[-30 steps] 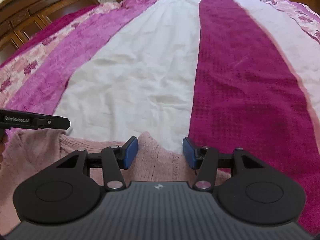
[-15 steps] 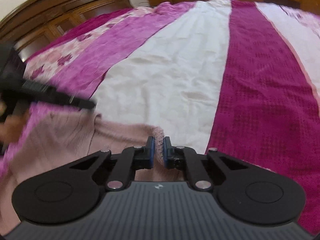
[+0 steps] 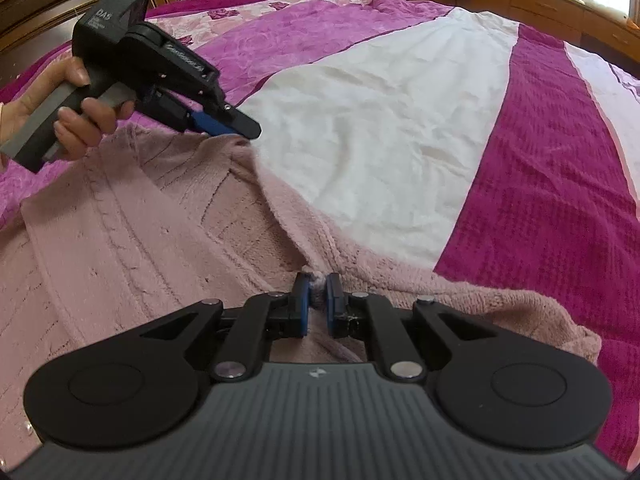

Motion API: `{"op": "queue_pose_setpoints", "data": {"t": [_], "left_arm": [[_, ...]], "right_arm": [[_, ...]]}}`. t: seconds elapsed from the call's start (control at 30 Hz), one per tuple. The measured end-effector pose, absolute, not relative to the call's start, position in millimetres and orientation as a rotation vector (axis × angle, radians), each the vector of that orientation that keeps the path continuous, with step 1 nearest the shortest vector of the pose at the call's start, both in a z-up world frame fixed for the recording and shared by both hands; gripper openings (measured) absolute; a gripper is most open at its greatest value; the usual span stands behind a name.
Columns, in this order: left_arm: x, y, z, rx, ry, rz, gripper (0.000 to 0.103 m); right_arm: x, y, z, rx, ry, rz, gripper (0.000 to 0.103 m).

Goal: Fold small clothes

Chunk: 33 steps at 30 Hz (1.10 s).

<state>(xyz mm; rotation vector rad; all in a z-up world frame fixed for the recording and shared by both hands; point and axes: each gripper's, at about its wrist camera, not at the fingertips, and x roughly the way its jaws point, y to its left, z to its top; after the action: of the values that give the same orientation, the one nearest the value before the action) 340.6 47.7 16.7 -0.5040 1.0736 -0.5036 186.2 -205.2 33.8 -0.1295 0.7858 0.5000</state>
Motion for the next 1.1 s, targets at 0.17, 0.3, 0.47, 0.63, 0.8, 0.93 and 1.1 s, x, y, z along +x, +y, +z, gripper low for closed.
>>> {"op": "queue_pose_setpoints", "data": {"t": [0.17,0.3,0.47,0.63,0.8,0.93,1.1], "left_arm": [[328,61,12,-0.709,1.088,-0.688,0.029],[308,70,16,-0.710,1.100,-0.744,0.029],[298,82,19,-0.621,1.106,-0.676,0.029],[314,92,37,-0.526,0.998,-0.524,0.029],[342,82,44,-0.457,1.022,-0.520,0.057],[356,73,34,-0.521,1.082,-0.595,0.066],[360,68,25,-0.523,1.153,-0.619,0.066]], "right_arm": [[186,-209,34,-0.106,0.781,0.476,0.009],[188,-213,36,-0.082,0.772,0.444,0.009],[191,-213,38,-0.075,0.778,0.441,0.009],[183,-210,34,-0.125,0.784,0.462,0.009],[181,-213,31,-0.130,0.792,0.482,0.009],[181,-214,27,-0.122,0.791,0.481,0.009],[181,-215,28,-0.108,0.793,0.479,0.009]]}}
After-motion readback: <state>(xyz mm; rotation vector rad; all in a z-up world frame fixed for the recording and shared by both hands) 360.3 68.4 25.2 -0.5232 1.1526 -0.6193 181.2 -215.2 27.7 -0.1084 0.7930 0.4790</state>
